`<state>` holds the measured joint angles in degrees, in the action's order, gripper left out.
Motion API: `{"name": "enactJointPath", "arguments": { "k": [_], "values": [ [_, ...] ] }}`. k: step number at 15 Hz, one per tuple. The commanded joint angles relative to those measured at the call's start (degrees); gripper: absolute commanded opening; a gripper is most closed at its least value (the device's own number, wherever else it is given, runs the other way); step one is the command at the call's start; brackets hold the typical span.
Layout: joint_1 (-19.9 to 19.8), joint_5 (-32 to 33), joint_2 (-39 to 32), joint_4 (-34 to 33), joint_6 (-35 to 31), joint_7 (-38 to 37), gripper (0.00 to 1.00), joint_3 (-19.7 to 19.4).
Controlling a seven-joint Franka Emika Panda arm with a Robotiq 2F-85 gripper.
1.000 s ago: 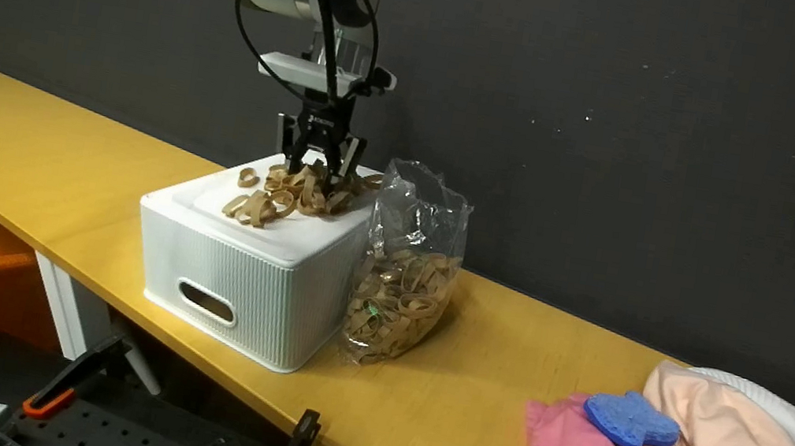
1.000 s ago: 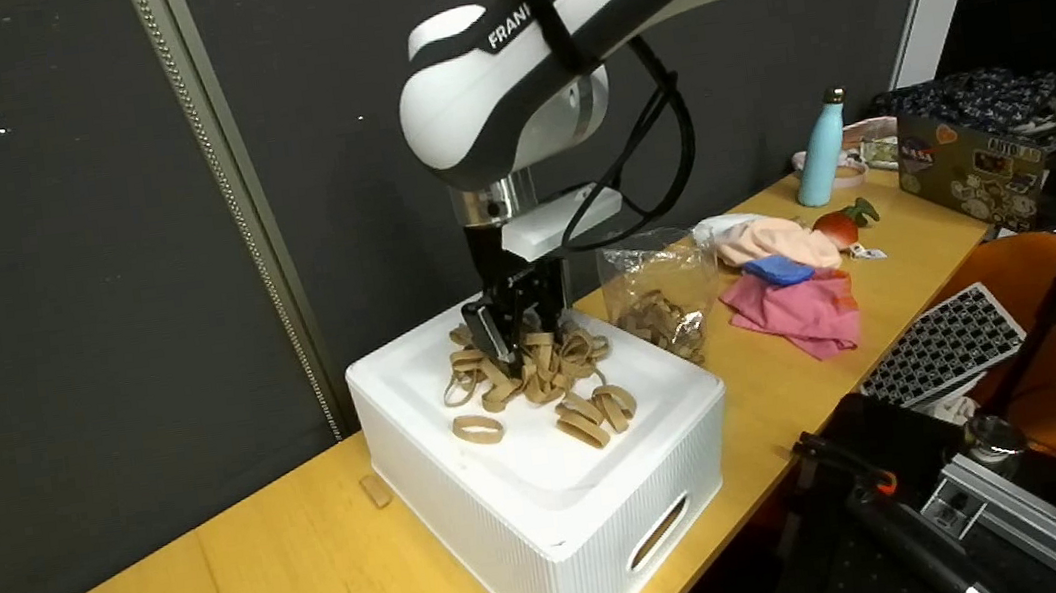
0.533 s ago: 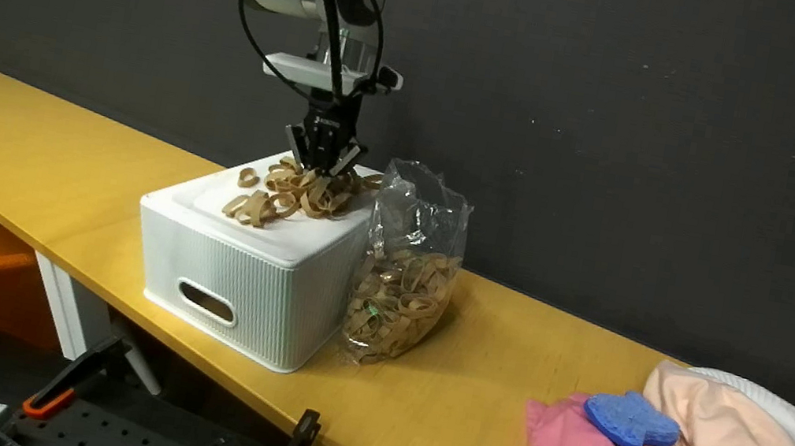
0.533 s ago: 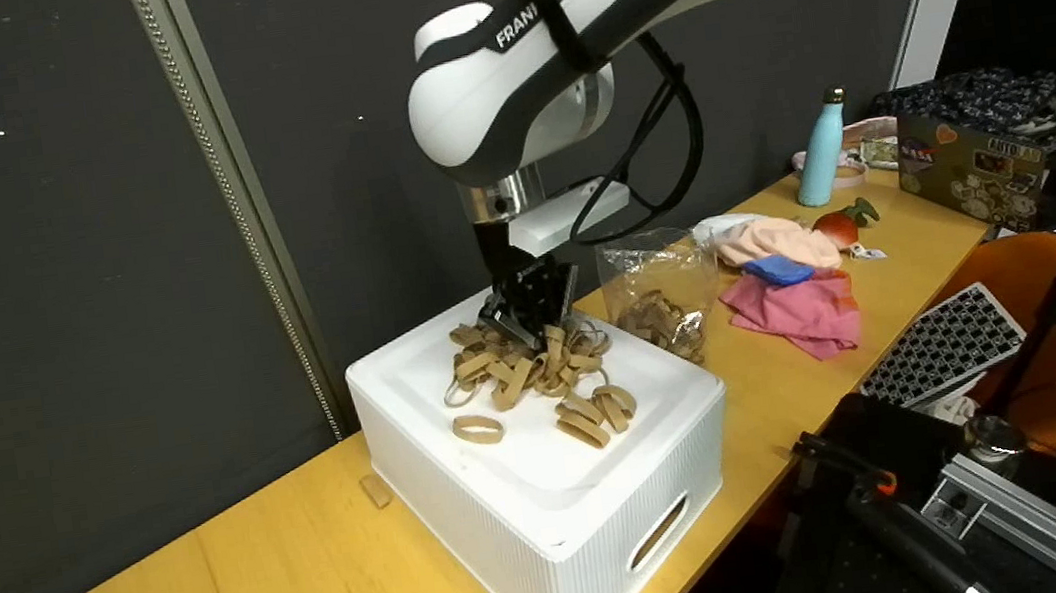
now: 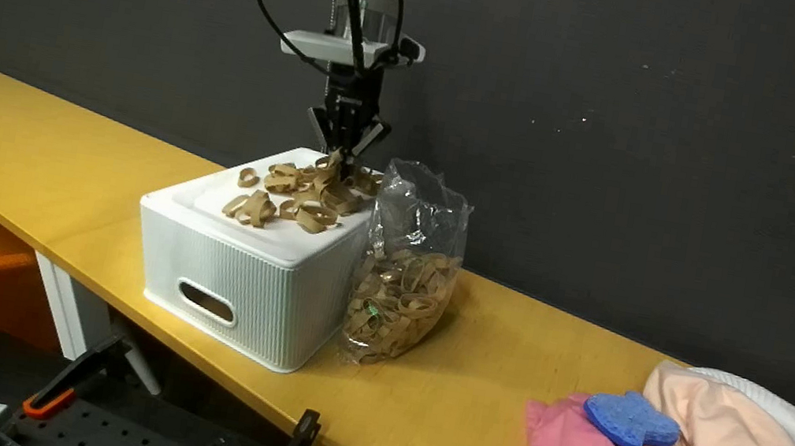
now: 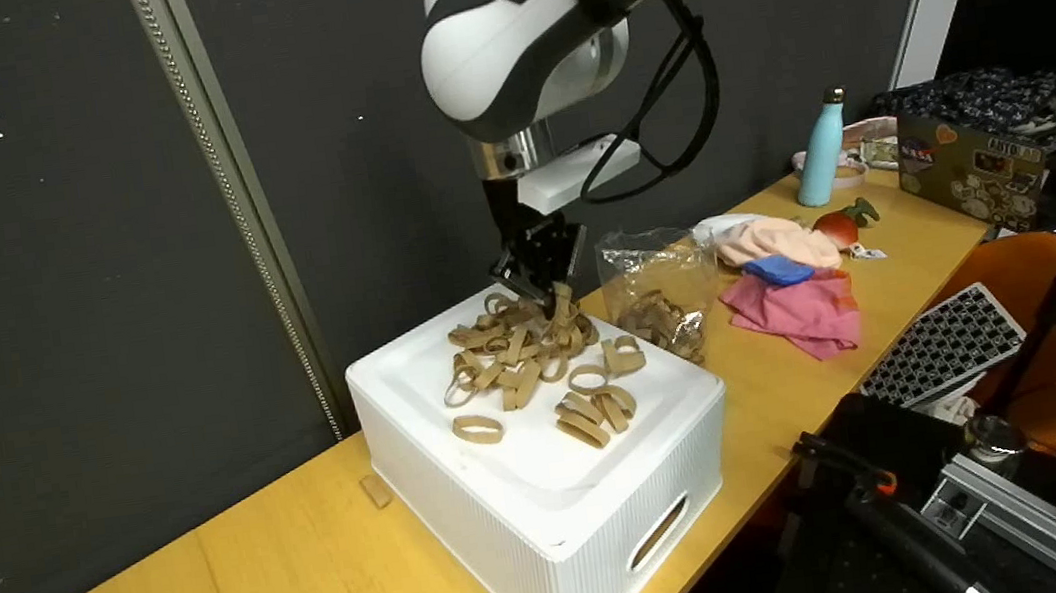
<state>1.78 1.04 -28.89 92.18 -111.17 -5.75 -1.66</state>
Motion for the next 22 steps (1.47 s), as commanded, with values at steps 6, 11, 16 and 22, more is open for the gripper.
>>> {"name": "enactJointPath", "arguments": {
  "k": [6, 11, 16, 22],
  "values": [
    [-1.5, 1.3, 5.5, -1.7, 2.1, -0.5, 0.02, -1.5],
    [-2.8, 2.2, 10.1, -0.9, 2.2, -0.8, 0.02, -2.5],
    [-4.8, 3.2, 14.6, 1.0, 2.1, -1.0, 0.02, -4.0],
    [-7.5, 3.1, 16.5, 5.2, 1.6, -1.3, 0.02, -5.5]
  ]
}}
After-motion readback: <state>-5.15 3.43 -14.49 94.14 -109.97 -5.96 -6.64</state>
